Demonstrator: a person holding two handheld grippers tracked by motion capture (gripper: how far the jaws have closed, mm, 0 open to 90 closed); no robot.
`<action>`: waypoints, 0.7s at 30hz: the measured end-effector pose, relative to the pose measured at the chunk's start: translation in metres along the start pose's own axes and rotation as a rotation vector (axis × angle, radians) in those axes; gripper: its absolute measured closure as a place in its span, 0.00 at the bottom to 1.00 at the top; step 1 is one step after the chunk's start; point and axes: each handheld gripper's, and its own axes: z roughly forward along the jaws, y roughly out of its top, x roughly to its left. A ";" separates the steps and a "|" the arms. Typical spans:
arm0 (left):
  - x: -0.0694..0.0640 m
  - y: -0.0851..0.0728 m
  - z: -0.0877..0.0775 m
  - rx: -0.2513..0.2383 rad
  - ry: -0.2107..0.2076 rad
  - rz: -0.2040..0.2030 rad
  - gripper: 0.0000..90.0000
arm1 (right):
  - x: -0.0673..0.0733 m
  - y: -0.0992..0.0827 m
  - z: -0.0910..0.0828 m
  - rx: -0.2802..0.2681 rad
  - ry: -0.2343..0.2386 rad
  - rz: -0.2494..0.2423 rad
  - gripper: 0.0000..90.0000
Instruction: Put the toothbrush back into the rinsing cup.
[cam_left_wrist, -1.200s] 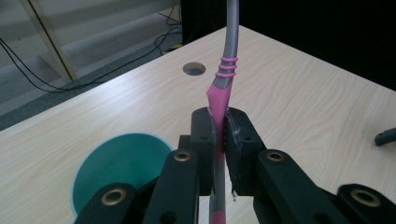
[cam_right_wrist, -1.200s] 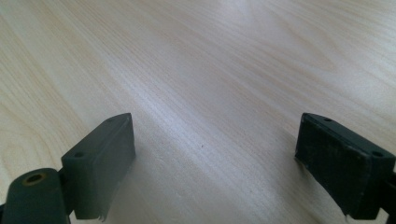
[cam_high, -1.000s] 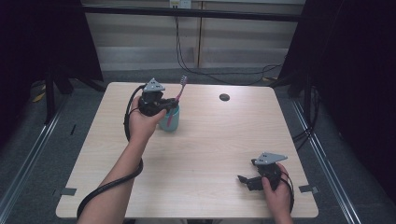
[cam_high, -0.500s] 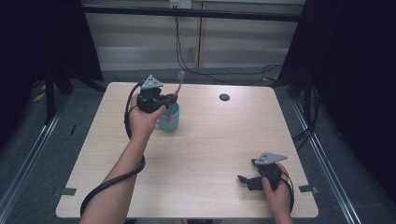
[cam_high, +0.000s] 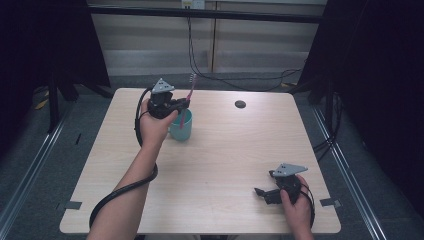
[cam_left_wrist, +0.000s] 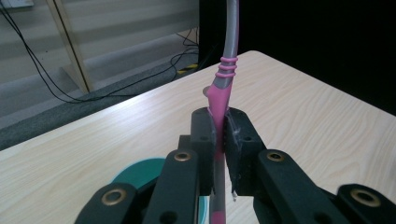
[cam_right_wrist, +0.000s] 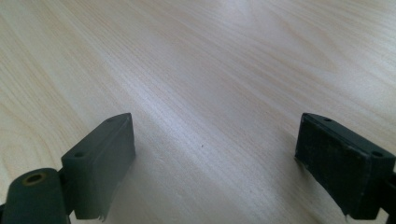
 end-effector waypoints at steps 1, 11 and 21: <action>0.001 0.000 0.000 -0.002 0.005 0.001 0.92 | 0.000 0.000 0.000 0.000 0.000 0.000 0.12; 0.006 0.006 0.001 -0.029 0.017 -0.015 0.92 | 0.000 0.000 0.000 0.000 0.000 0.000 0.12; 0.011 0.007 0.006 -0.033 0.034 -0.016 0.92 | 0.000 0.000 0.000 0.000 0.000 0.000 0.12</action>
